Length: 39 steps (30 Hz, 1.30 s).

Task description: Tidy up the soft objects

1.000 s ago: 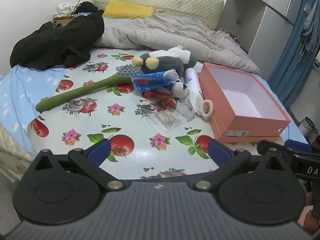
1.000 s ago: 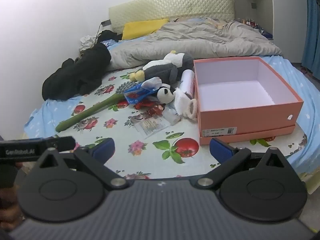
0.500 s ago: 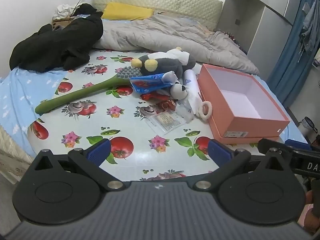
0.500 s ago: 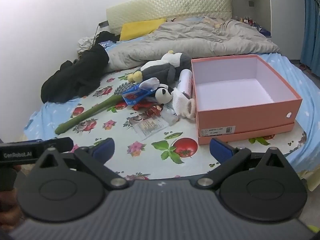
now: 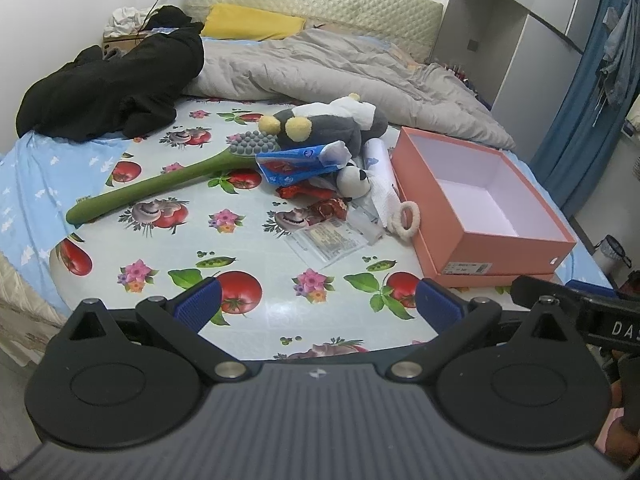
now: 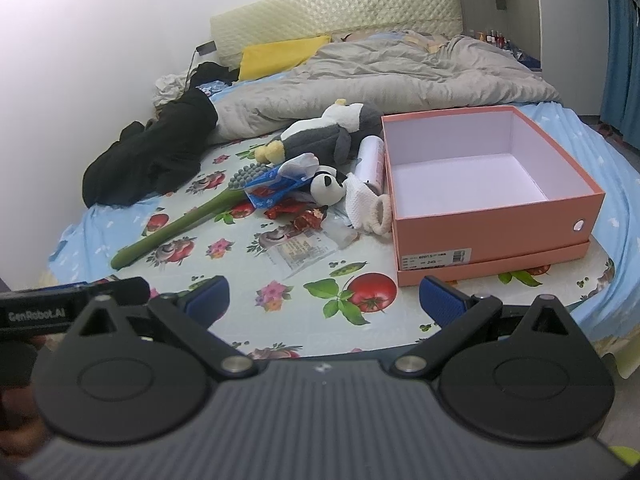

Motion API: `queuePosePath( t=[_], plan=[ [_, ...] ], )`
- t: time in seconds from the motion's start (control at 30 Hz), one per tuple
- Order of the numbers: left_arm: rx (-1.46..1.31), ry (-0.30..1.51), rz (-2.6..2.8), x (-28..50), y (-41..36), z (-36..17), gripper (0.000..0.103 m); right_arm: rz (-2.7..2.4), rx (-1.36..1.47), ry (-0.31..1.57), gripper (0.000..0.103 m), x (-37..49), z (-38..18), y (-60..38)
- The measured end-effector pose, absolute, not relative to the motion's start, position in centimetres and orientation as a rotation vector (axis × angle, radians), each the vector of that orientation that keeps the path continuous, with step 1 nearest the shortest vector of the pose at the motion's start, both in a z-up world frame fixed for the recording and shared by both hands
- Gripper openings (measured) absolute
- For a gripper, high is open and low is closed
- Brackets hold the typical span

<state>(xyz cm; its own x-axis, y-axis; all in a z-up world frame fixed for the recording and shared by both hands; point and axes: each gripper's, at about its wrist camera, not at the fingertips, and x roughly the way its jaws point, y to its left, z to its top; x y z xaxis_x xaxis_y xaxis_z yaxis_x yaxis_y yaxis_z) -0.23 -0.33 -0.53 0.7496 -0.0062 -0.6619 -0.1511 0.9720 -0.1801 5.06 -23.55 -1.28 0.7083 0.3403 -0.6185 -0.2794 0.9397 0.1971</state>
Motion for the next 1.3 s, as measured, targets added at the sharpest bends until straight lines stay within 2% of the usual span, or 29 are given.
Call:
queuePosePath(
  t=[1.3],
  plan=[
    [-0.214,0.697,0.039,0.0,-0.7,-1.4,0.103,0.318,0.166,0.748,0.103,5.8,-2.9,-23.9]
  ],
)
